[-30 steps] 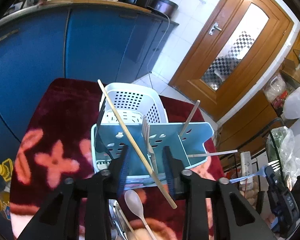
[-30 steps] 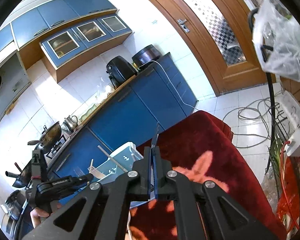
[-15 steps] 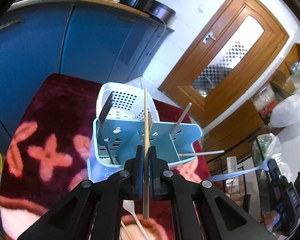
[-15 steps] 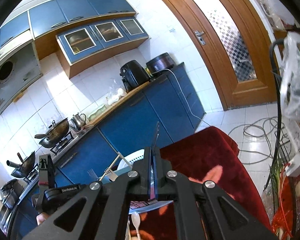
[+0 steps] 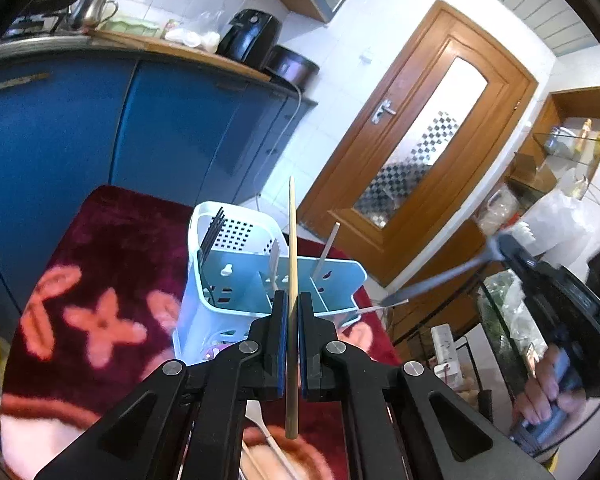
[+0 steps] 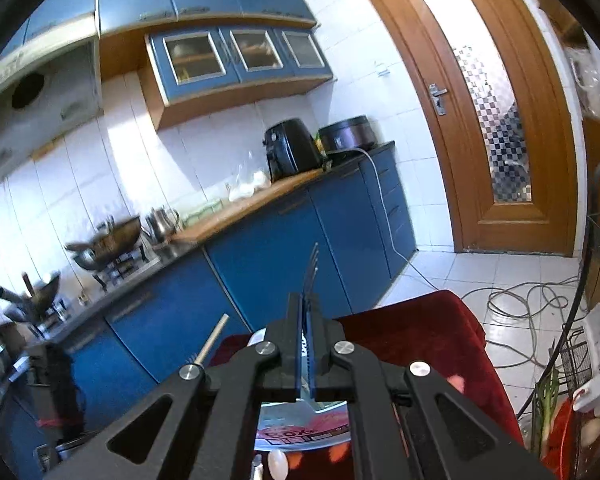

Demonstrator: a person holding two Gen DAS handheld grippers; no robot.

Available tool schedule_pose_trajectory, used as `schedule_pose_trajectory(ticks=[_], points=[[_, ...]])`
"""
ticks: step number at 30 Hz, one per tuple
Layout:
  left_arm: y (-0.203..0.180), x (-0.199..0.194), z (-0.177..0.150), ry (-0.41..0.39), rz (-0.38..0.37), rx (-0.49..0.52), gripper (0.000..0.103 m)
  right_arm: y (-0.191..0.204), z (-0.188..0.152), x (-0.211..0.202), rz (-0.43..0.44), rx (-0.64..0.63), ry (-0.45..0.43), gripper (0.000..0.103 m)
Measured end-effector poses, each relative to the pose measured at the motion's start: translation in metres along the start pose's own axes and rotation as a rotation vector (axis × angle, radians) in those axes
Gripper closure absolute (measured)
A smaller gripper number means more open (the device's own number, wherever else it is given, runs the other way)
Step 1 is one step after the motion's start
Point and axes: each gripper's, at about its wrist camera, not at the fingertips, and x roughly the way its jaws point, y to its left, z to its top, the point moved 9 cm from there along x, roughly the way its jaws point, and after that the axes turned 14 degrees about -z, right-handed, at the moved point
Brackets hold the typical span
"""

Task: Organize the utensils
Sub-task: 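Lower the fork into the holder and open the right tool, then carry the wooden chopstick with the left tool and release it into the holder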

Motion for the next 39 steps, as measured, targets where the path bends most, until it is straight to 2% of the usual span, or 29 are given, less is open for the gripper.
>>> schedule_pose_trajectory(ticks=[4,9,17,18,21,28,39], points=[[-0.001,-0.002,0.002,-0.022,-0.032,0.003,0.099,0.010,-0.012,0.026,-0.026,-0.052,0.045,0.100],[0.003,-0.005,-0.001,-0.038,-0.034,0.006,0.099,0.014,-0.028,0.052,-0.050,-0.100,0.107,0.100],[0.009,-0.012,-0.019,-0.047,-0.064,-0.023,0.099,0.013,-0.051,0.074,-0.037,-0.113,0.177,0.096],[0.010,-0.013,-0.021,-0.049,-0.063,-0.023,0.099,0.014,-0.051,0.073,-0.025,-0.106,0.178,0.092],[0.012,-0.018,-0.029,-0.050,-0.055,-0.026,0.099,0.015,-0.050,0.066,0.006,-0.076,0.171,0.088],[0.015,-0.028,-0.046,-0.046,-0.046,-0.041,0.099,0.011,-0.036,0.020,0.050,-0.031,0.069,0.080],[0.005,-0.045,-0.051,-0.061,-0.035,-0.013,0.099,-0.004,-0.073,-0.008,0.084,0.013,0.155,0.079]])
